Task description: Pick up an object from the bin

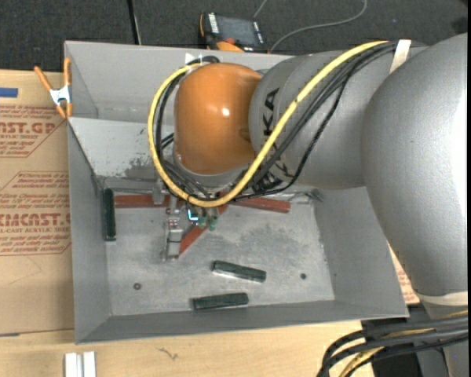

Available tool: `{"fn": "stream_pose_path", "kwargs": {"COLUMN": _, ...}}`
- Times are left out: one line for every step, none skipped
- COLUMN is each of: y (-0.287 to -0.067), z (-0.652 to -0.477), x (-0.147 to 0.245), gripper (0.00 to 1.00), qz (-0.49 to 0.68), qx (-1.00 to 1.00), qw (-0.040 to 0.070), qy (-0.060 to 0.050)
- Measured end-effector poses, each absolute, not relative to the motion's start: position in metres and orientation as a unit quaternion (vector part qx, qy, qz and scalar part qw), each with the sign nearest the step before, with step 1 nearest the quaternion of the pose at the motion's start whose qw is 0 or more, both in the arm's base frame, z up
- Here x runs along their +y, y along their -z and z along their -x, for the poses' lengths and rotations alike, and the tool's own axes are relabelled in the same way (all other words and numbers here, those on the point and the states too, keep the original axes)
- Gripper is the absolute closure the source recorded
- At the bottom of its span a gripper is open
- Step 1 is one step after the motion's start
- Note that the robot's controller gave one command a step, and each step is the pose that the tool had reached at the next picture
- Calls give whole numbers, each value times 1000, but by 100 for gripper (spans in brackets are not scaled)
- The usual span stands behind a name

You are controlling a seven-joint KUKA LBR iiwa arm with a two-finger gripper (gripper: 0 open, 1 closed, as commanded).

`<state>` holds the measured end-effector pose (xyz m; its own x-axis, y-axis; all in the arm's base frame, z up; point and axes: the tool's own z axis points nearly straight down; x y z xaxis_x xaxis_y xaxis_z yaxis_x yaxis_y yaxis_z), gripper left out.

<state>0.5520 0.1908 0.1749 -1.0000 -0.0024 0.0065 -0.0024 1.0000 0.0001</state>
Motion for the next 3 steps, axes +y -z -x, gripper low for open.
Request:
{"fn": "stream_pose_path", "kwargs": {"y": -67, "z": -522, "x": 145, "gripper": 0, "qz": -136, "qx": -991, "qw": 2, "qy": 0}}
{"fn": "stream_pose_path", "kwargs": {"y": -70, "z": -504, "x": 46, "gripper": 0, "qz": -230, "qx": -973, "qw": -1, "qy": -1}}
{"fn": "stream_pose_path", "kwargs": {"y": -70, "z": -510, "x": 10, "gripper": 0, "qz": -445, "qx": -895, "qw": -1, "qy": 0}}
